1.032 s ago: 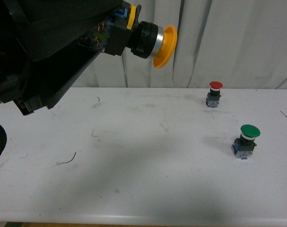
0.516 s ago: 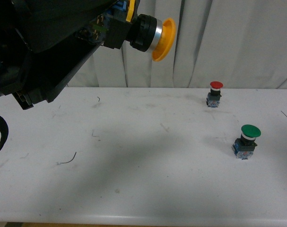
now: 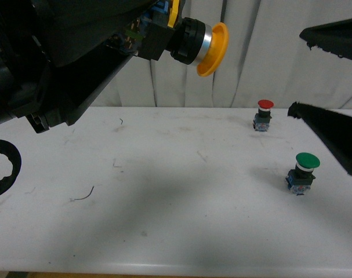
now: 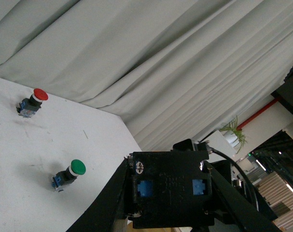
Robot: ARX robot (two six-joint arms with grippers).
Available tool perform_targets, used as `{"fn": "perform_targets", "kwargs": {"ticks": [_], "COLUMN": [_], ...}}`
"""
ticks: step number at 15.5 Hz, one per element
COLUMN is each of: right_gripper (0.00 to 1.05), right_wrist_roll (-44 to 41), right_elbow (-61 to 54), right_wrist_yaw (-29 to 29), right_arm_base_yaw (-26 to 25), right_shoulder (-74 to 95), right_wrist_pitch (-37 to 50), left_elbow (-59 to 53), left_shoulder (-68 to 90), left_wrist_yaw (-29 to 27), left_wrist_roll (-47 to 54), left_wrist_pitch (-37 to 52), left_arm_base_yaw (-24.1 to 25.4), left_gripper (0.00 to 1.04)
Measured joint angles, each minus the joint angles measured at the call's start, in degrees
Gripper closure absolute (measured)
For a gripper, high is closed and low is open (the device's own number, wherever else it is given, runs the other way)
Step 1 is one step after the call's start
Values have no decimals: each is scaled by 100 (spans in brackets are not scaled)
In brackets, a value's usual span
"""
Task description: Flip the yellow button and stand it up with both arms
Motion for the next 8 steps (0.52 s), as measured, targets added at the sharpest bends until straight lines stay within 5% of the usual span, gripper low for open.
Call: {"fn": "perform_targets", "kwargs": {"ticks": [8], "right_gripper": [6], "right_wrist_roll": [2039], "right_elbow": [518], "right_wrist_yaw": [-33], "right_arm_base_yaw": [601], "right_shoulder": [295], "right_wrist_pitch": [-9], "left_elbow": [9], "left_shoulder": [50], "left_wrist_yaw": [-4], "left_wrist_roll": [55], "left_wrist_pitch": [0], "left_arm_base_yaw": [-24], "left_gripper": [69]}}
